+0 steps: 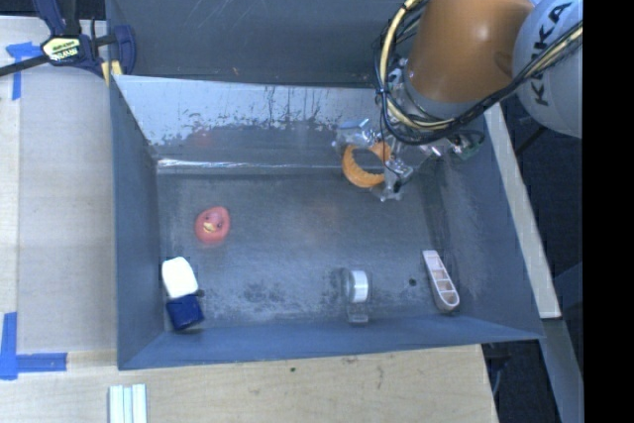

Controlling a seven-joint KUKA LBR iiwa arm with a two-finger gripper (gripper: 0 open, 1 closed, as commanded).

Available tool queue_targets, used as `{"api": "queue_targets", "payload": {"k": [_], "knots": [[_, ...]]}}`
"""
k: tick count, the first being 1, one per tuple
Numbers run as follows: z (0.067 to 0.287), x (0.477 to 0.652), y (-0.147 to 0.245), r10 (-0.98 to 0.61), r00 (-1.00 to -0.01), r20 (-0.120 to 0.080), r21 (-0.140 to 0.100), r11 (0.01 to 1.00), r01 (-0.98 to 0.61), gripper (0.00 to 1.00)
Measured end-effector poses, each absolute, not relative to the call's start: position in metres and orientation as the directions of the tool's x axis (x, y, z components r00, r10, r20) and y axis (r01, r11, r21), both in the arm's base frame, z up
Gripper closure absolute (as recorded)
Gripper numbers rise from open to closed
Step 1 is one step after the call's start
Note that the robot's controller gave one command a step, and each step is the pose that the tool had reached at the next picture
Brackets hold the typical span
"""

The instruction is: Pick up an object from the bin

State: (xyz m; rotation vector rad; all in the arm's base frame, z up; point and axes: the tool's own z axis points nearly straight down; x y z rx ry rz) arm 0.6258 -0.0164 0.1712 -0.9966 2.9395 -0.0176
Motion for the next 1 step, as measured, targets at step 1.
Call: {"api": "queue_targets", "payload": {"k": [1], "knots": [[0.1172, 0.6147, -0.0542, -0.612, -0.791, -0.016, -0.01, 0.791, -0.612, 1.0]]}}
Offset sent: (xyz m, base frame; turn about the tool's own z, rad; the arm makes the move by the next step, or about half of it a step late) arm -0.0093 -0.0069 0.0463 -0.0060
